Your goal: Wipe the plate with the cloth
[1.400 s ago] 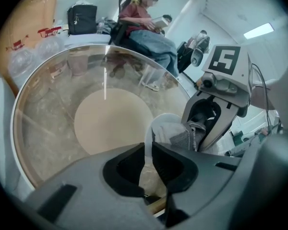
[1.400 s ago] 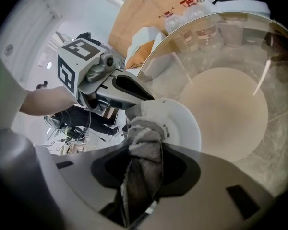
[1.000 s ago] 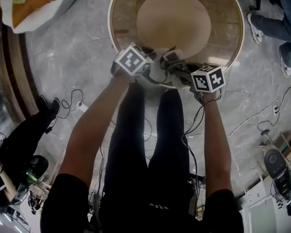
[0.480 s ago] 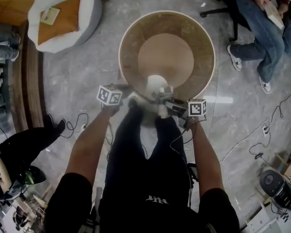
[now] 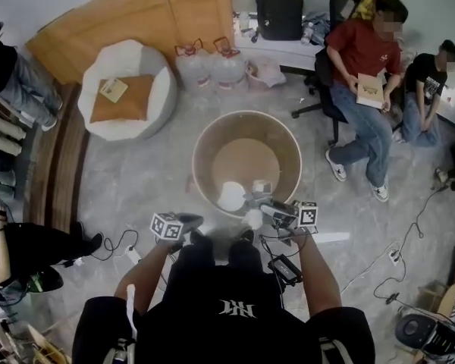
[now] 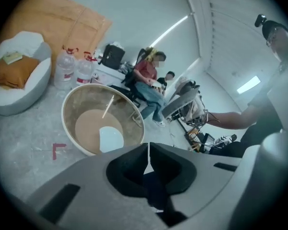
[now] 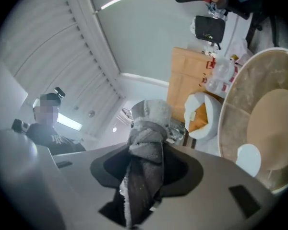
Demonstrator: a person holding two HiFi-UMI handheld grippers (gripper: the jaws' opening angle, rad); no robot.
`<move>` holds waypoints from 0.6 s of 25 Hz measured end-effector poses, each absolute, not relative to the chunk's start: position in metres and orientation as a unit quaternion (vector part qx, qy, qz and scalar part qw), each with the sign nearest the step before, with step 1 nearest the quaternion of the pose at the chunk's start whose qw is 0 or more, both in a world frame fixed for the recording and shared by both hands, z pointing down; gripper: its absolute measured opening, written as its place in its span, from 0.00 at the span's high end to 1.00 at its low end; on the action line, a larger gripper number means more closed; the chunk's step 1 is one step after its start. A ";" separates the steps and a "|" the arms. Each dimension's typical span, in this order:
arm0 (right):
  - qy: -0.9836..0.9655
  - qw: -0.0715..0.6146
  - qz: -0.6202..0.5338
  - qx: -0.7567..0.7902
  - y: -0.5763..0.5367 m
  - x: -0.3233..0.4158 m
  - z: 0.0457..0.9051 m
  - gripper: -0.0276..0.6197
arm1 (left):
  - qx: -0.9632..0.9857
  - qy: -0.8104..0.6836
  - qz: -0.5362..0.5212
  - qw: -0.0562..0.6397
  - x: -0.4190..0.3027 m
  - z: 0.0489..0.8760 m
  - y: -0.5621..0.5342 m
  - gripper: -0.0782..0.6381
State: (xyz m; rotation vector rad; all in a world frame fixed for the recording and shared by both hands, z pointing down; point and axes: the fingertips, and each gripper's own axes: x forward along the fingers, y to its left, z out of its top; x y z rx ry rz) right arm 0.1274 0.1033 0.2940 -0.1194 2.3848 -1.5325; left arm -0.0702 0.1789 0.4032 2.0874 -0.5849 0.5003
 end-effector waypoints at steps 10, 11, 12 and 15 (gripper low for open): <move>0.897 0.226 -0.369 -0.086 0.196 0.105 0.104 0.71 | 0.916 -0.160 0.156 0.332 -0.087 0.293 0.221 0.87; 0.903 0.228 -0.350 -0.101 0.209 0.102 0.090 0.71 | 0.925 -0.151 0.149 0.316 -0.093 0.280 0.226 0.87; 0.909 0.229 -0.330 -0.115 0.222 0.098 0.076 0.71 | 0.933 -0.144 0.138 0.301 -0.098 0.265 0.231 0.87; 0.919 0.230 -0.283 -0.147 0.256 0.082 0.051 0.71 | 0.951 -0.126 0.078 0.272 -0.116 0.221 0.246 0.87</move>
